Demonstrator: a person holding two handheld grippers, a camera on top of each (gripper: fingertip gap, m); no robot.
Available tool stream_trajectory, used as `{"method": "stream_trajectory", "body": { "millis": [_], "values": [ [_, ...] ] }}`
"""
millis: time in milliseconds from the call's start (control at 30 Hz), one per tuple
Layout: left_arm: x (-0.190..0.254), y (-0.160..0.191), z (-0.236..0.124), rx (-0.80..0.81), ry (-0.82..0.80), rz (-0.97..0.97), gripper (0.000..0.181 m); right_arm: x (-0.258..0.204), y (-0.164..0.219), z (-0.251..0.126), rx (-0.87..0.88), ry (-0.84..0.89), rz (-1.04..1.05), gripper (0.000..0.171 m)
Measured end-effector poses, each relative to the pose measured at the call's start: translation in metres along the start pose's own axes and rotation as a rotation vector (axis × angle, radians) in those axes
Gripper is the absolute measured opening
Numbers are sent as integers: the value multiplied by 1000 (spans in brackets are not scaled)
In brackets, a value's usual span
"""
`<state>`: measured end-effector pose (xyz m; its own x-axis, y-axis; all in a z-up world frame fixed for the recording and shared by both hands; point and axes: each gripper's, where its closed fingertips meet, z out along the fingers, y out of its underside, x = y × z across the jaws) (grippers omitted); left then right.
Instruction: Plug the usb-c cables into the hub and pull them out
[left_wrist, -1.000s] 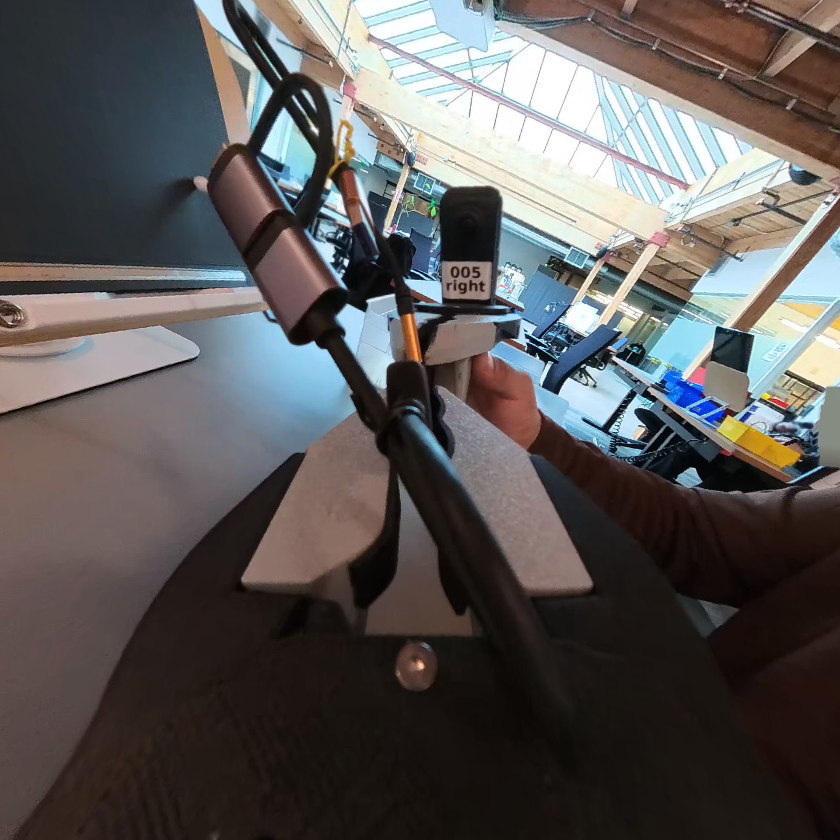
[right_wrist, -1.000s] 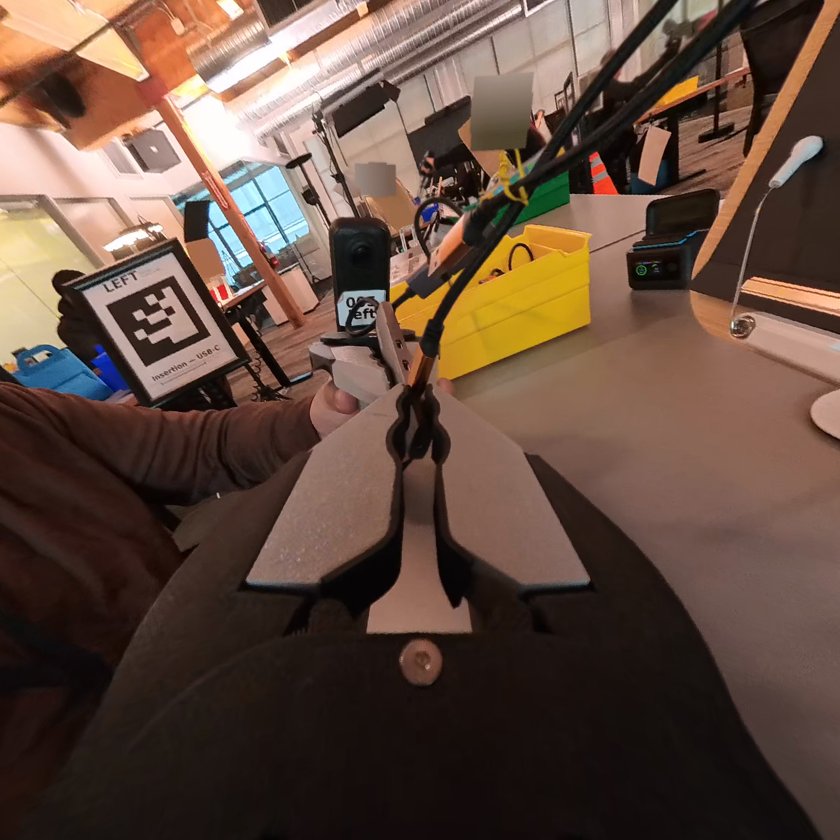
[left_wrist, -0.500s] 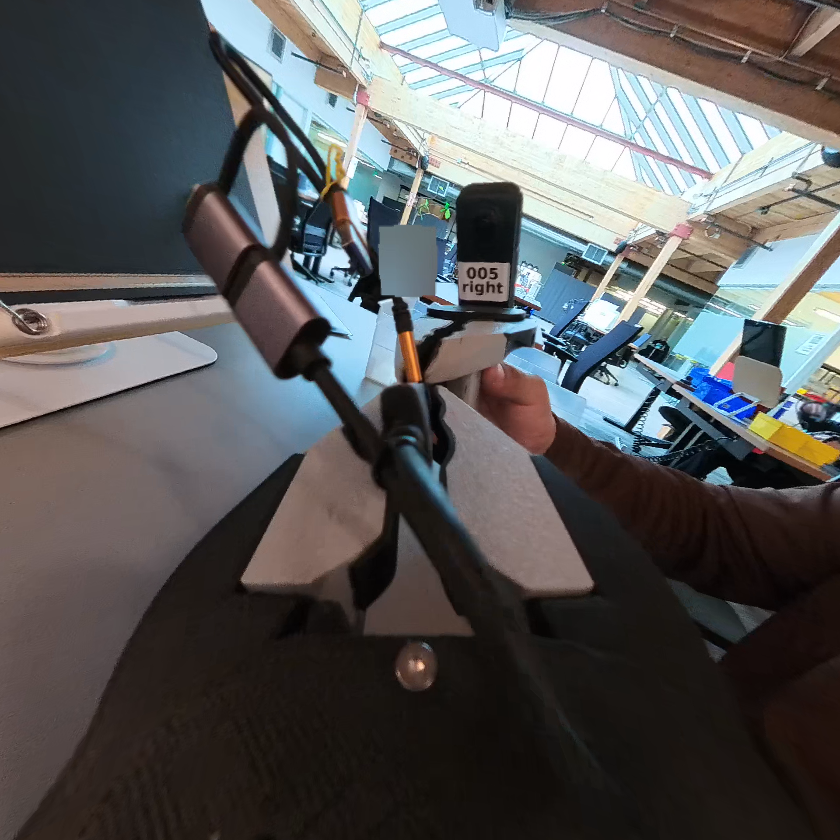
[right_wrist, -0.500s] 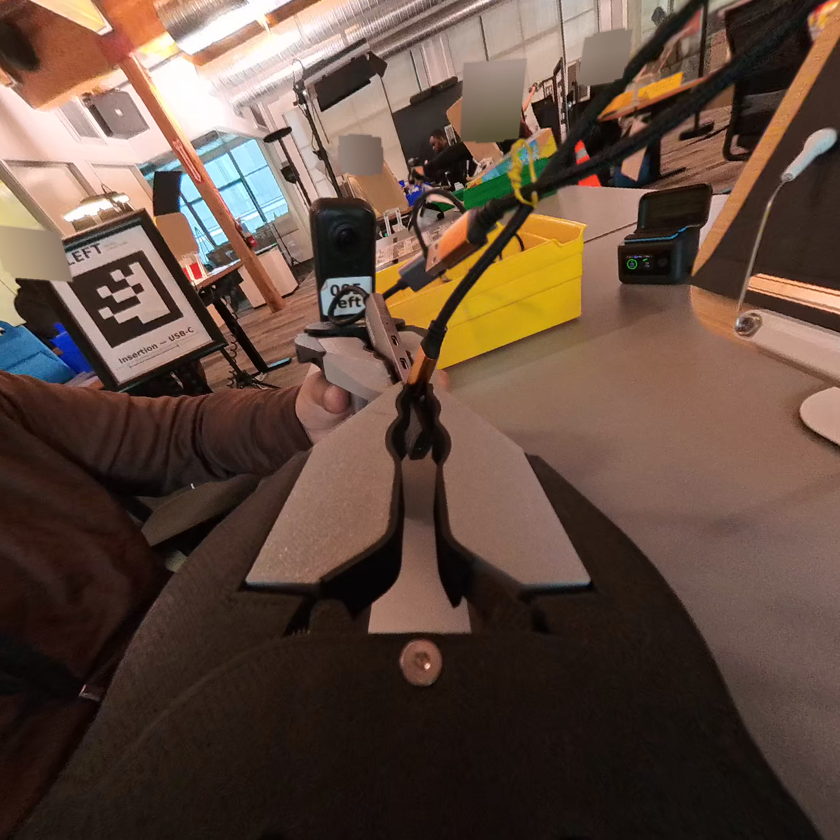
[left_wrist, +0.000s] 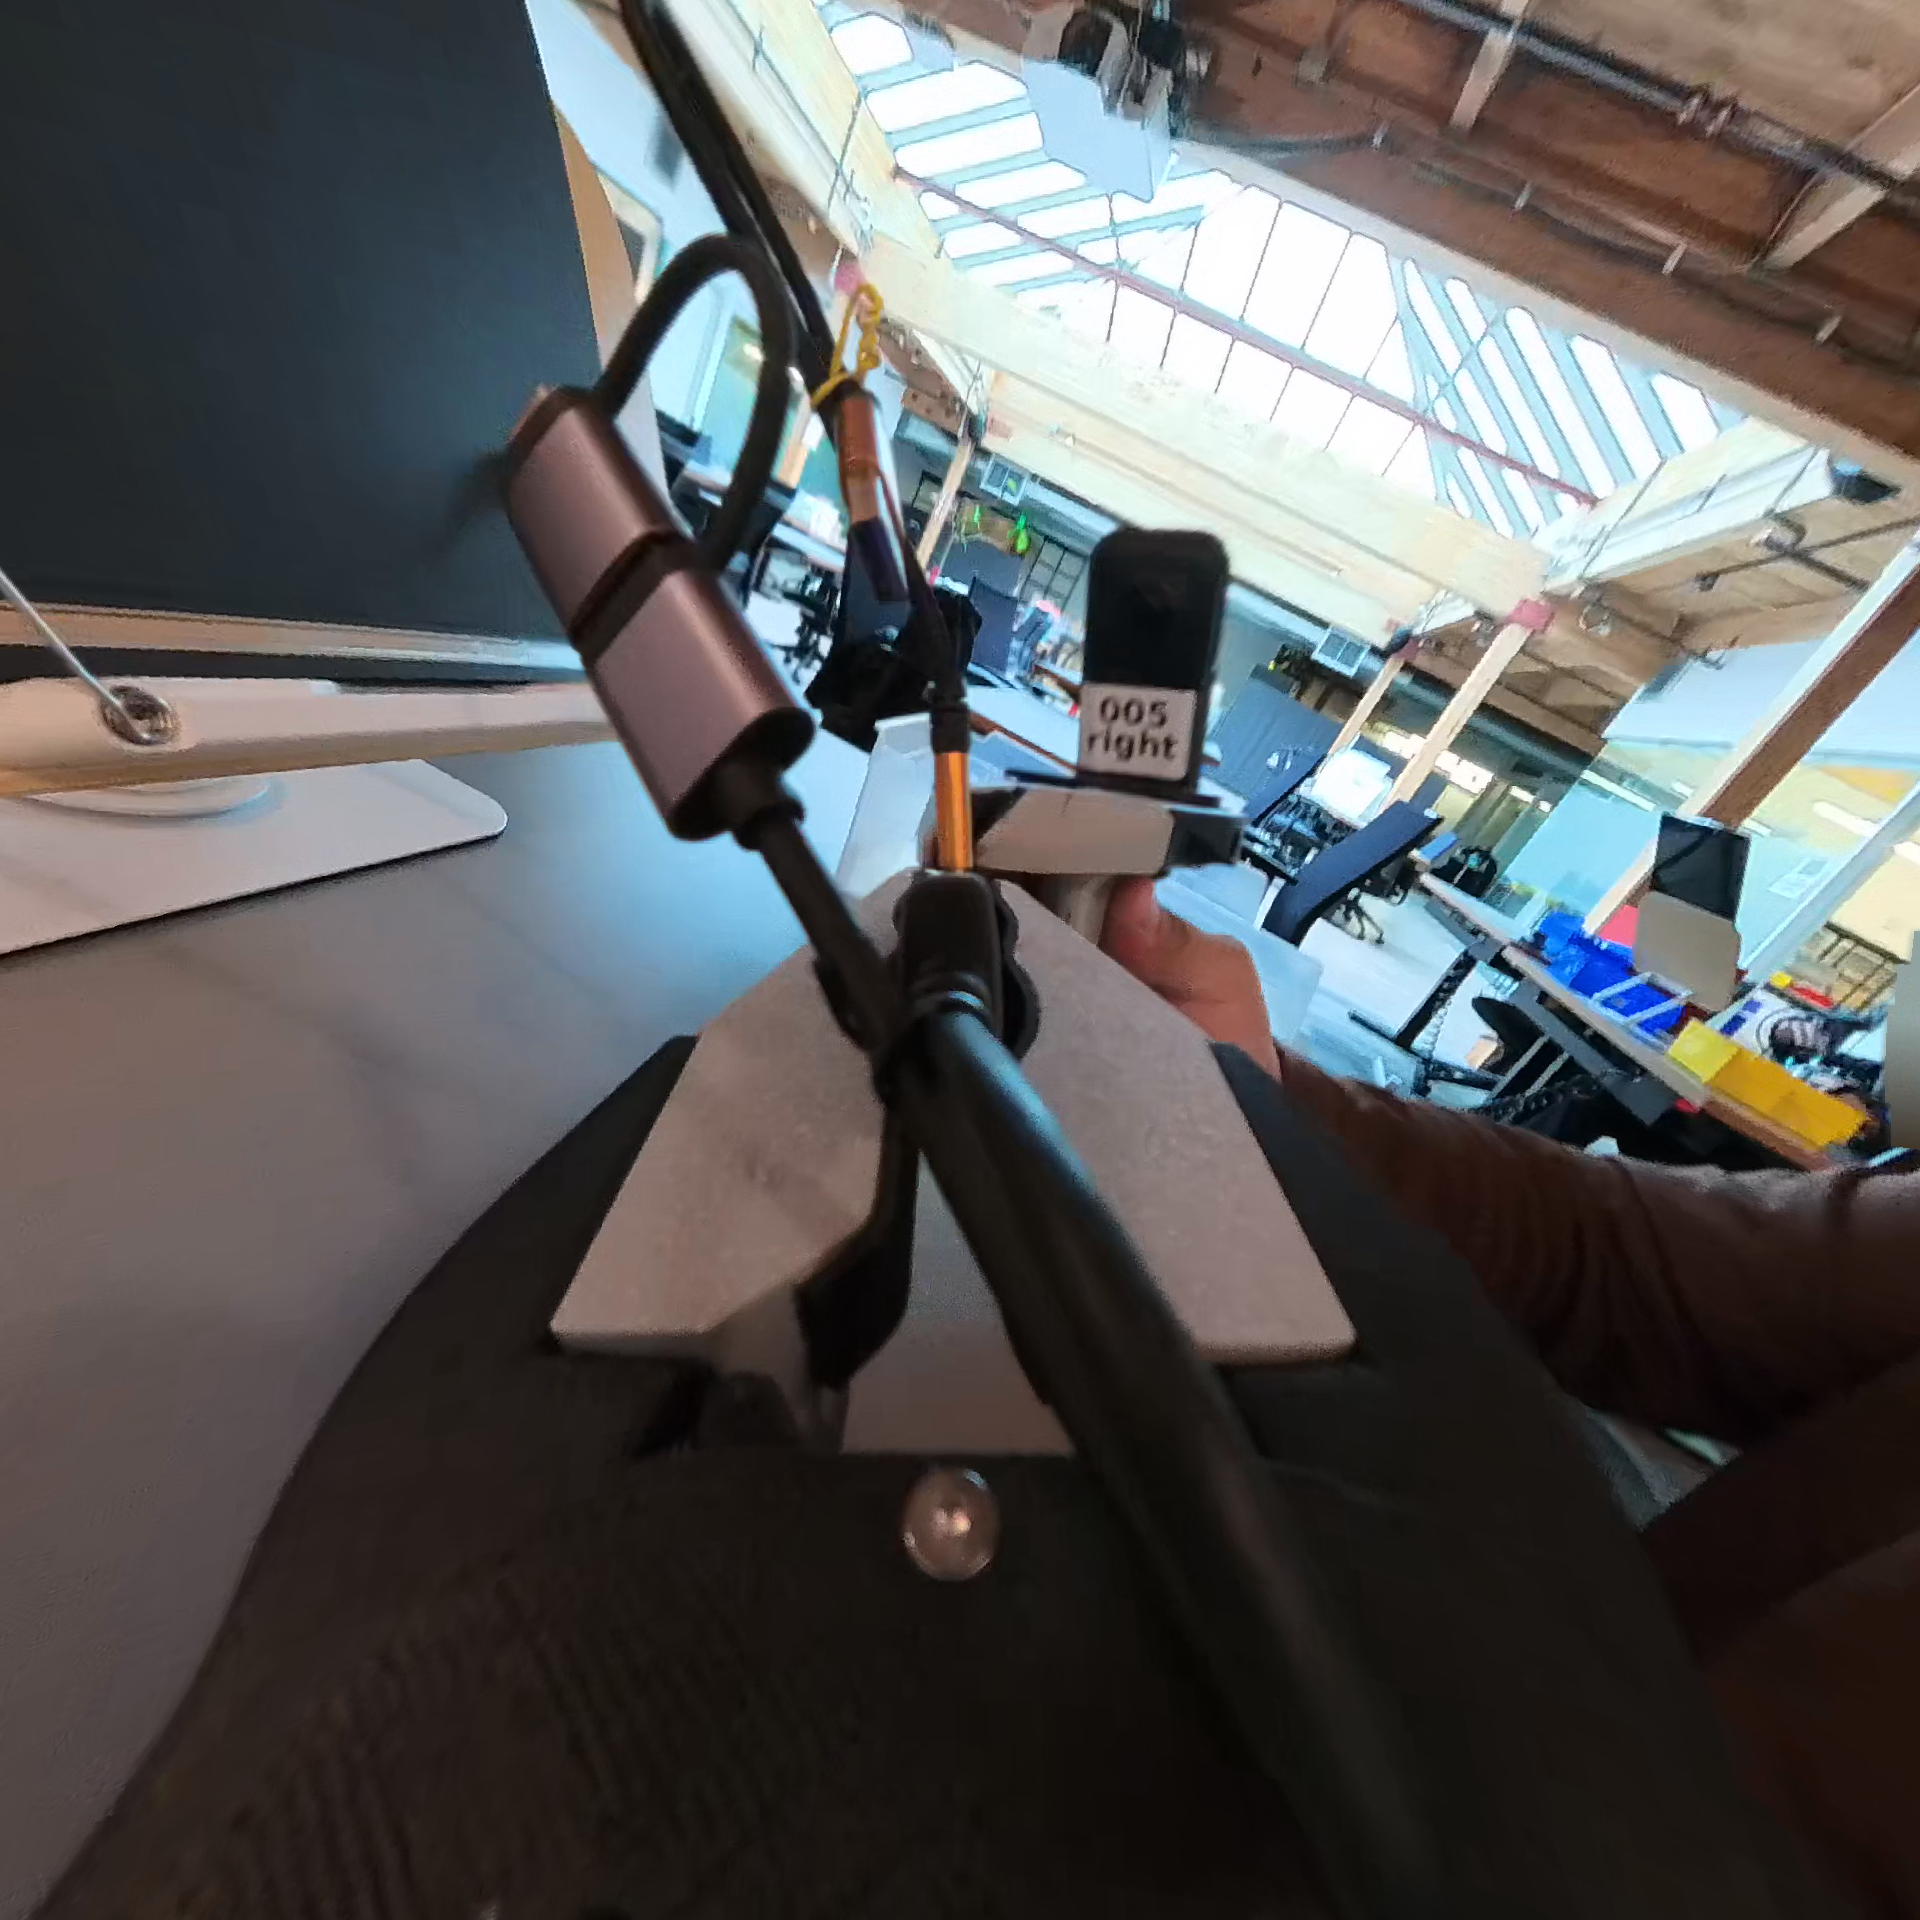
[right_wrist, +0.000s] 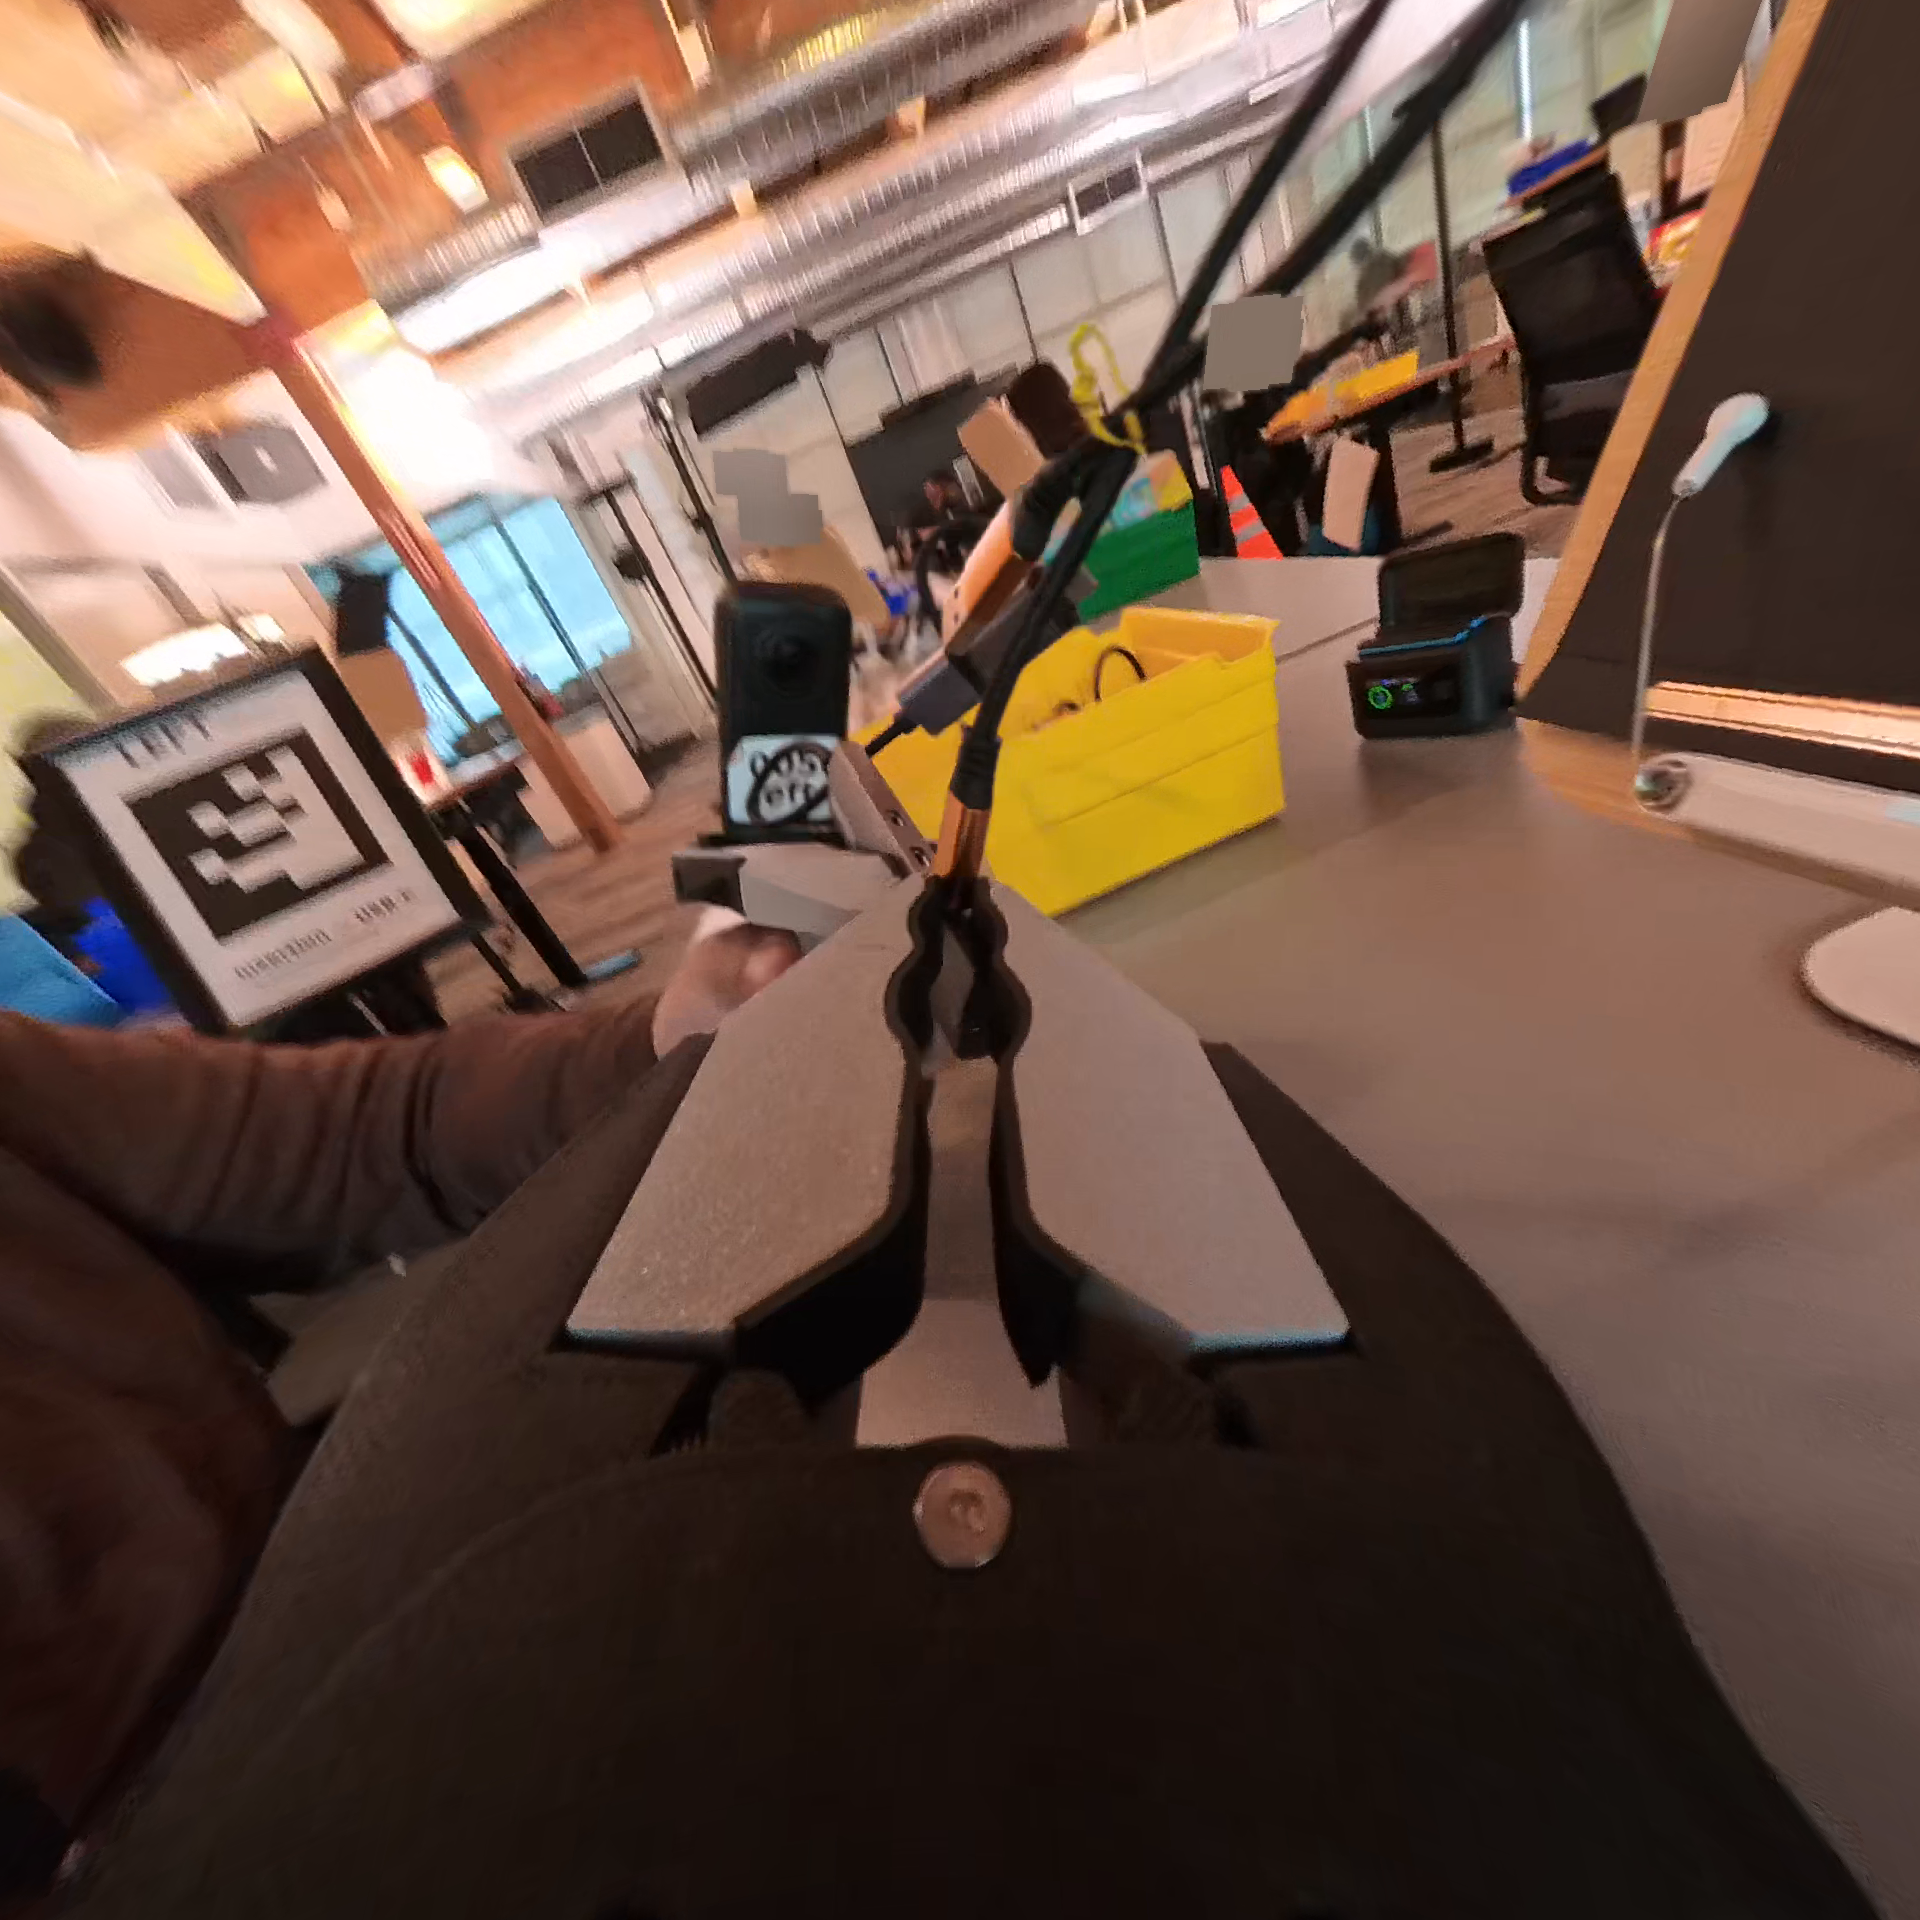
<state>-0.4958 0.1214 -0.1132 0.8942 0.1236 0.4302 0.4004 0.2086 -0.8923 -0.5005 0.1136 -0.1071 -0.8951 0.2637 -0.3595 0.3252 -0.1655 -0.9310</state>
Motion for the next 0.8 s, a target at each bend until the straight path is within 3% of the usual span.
{"method": "stream_trajectory", "body": {
  "millis": [367,467,633,767,800],
  "values": [
    [0,-12,-1,50,-11,-27,8,1,-15,4,213,-76,237,0],
    [5,5,2,-20,8,-28,7,15,-49,-25,434,-79,307,0],
    [9,2,7,-4,29,0,7,17,-20,-20,54,80,-15,0],
    [4,-9,-4,39,21,17,7,-1,-31,-21,40,9,-51,2],
    [3,-11,-5,52,34,2,7,-4,-29,-20,25,-13,-46,9]
  ]
}}
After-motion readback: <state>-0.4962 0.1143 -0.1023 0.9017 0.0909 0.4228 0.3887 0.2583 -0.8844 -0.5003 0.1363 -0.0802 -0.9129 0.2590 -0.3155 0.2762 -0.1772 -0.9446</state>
